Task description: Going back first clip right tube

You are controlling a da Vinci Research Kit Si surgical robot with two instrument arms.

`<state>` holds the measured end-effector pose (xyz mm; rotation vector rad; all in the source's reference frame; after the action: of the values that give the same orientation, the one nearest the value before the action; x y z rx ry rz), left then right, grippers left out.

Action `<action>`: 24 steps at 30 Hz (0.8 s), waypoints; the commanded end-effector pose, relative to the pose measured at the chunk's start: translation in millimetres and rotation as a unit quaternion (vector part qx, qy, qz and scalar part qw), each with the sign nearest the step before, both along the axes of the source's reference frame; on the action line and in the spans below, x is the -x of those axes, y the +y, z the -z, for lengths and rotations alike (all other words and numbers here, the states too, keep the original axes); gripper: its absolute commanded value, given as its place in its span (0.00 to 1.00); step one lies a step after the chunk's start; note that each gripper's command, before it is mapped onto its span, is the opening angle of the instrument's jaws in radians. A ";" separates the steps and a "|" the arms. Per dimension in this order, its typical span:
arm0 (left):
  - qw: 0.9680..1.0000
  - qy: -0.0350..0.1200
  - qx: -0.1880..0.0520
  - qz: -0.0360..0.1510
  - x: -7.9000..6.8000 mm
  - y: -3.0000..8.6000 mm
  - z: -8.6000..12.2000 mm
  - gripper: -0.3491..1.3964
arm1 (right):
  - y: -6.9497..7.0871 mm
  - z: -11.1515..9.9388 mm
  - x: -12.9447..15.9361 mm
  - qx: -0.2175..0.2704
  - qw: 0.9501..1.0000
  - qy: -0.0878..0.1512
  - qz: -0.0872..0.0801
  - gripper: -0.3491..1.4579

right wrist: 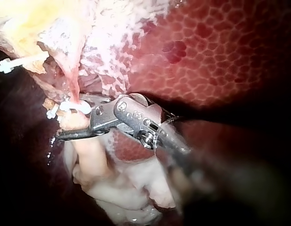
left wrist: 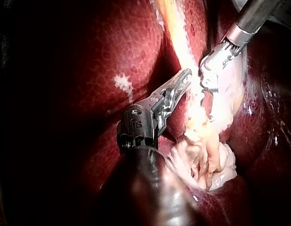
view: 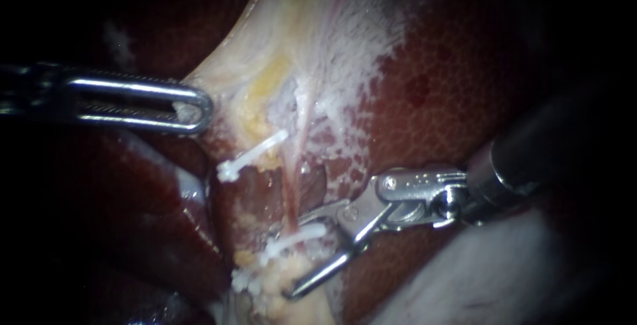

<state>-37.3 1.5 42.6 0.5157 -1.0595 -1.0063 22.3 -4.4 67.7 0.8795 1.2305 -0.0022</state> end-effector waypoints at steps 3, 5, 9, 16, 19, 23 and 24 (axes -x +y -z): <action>1.000 0.000 0.000 0.000 0.0 0.0 0.1 0.00 | 0.0 0.0 -0.1 0.013 1.000 0.006 -0.001 0.52; 1.000 0.000 0.000 0.000 0.0 0.0 0.1 0.00 | 0.0 0.0 -0.1 0.027 1.000 0.012 -0.004 0.52; 1.000 0.000 0.000 0.000 0.0 0.0 0.1 0.00 | 0.1 -0.1 -0.2 0.056 0.998 0.016 -0.024 0.52; 1.000 0.000 0.000 0.000 0.0 0.0 0.1 0.00 | 0.6 0.0 -0.2 0.083 0.996 0.027 -0.029 0.52; 1.000 0.000 0.000 0.000 0.0 0.0 0.1 0.00 | 0.4 -0.1 -0.2 0.084 0.996 0.027 -0.028 0.52; 1.000 0.000 0.000 0.000 0.1 0.0 0.0 0.00 | 0.0 -0.2 -0.2 0.084 0.996 0.027 -0.028 0.52; 1.000 0.000 0.000 0.000 0.1 0.0 0.0 0.00 | 0.0 -0.2 -0.2 0.084 0.996 0.027 -0.028 0.52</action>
<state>-37.4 1.5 42.6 0.5152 -1.0596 -1.0068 22.4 -4.3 67.8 0.7011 1.2868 -0.0841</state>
